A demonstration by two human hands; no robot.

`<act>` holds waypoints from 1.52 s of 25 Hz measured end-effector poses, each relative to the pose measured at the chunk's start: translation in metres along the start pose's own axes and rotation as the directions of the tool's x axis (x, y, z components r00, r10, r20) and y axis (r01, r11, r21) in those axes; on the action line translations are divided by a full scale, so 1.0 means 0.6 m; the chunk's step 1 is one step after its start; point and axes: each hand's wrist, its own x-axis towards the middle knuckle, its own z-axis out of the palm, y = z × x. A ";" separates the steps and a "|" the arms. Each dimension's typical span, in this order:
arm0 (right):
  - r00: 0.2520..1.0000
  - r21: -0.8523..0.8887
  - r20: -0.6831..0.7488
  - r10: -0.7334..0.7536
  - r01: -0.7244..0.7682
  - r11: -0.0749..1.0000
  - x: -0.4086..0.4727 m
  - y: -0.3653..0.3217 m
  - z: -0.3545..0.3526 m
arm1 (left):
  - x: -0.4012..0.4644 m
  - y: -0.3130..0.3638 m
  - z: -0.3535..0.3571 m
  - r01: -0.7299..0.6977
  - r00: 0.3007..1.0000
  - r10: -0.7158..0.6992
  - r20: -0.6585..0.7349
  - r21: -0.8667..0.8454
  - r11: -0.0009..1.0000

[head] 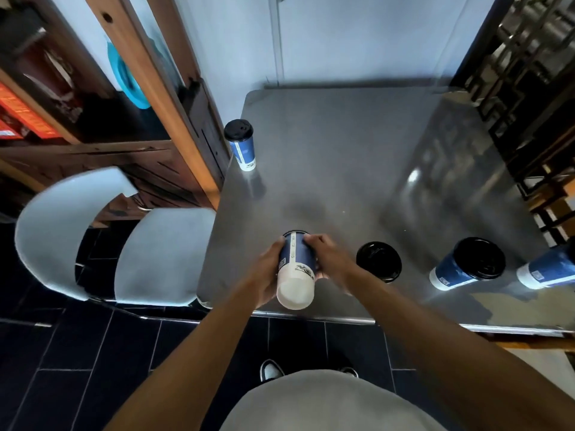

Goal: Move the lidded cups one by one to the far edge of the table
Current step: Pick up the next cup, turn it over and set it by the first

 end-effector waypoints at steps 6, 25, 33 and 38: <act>0.996 0.003 -0.067 0.056 -0.056 0.998 0.021 0.017 0.028 | 0.007 0.013 -0.025 0.161 0.986 -0.163 -0.030 -0.047 0.986; 0.987 -0.065 0.003 -0.159 0.158 0.985 0.026 0.016 0.037 | 0.021 0.013 -0.074 0.080 0.994 -0.097 0.052 0.266 0.961; 0.958 -0.175 -0.078 -0.274 0.258 0.950 0.014 0.015 0.022 | 0.045 -0.035 -0.098 -0.164 0.978 0.209 -0.002 0.613 0.773; 0.929 -0.632 -0.048 -0.367 0.257 0.731 0.011 0.006 0.041 | 0.064 -0.080 -0.098 -0.226 0.972 0.213 0.103 0.667 0.710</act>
